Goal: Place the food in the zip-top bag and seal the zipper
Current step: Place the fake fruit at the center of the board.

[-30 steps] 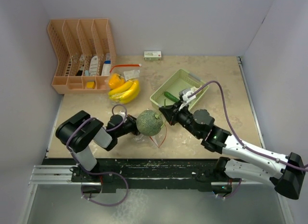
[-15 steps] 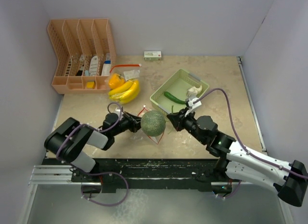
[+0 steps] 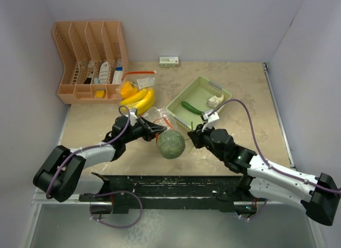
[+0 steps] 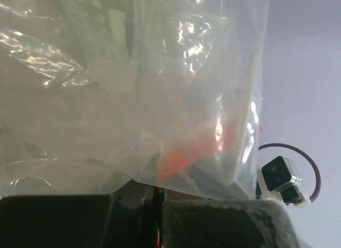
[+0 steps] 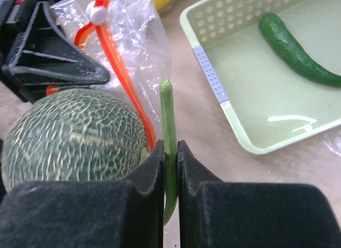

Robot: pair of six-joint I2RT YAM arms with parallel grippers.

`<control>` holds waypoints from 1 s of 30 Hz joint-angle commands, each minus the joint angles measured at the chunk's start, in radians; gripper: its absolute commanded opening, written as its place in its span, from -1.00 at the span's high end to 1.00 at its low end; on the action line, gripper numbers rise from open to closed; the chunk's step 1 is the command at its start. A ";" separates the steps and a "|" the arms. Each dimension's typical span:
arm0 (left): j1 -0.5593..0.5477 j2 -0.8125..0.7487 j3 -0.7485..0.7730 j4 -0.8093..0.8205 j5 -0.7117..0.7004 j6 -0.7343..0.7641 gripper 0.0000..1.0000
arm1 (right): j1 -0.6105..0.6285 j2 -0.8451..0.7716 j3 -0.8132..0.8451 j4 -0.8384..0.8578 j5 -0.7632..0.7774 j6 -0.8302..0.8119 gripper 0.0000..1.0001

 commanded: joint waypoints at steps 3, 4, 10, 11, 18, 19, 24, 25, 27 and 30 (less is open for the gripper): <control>-0.003 -0.072 0.010 -0.113 0.042 0.065 1.00 | 0.002 -0.028 0.037 -0.068 0.255 0.088 1.00; -0.003 -0.085 0.004 -0.130 0.041 0.071 1.00 | 0.002 -0.029 0.042 -0.077 0.285 0.098 1.00; -0.003 -0.125 0.016 -0.212 0.043 0.110 1.00 | 0.002 0.015 0.080 -0.065 0.377 0.087 1.00; -0.004 -0.127 0.024 -0.218 0.043 0.115 1.00 | 0.002 0.029 0.087 -0.054 0.373 0.081 1.00; -0.012 -0.107 0.128 -0.328 0.048 0.182 1.00 | 0.025 0.112 0.132 -0.006 0.376 0.084 1.00; -0.012 -0.098 0.137 -0.335 0.047 0.205 1.00 | 0.036 0.116 0.137 0.005 0.378 0.082 1.00; -0.015 -0.039 0.147 -0.308 0.046 0.220 1.00 | 0.084 0.161 0.164 0.037 0.379 0.088 1.00; -0.015 -0.031 0.141 -0.298 0.045 0.221 1.00 | 0.088 0.167 0.166 0.036 0.379 0.089 1.00; -0.013 -0.032 0.123 -0.280 0.041 0.220 1.00 | 0.090 0.164 0.169 0.026 0.380 0.080 1.00; 0.002 -0.093 0.135 -0.365 -0.008 0.278 1.00 | 0.091 0.118 0.164 -0.005 0.395 0.072 1.00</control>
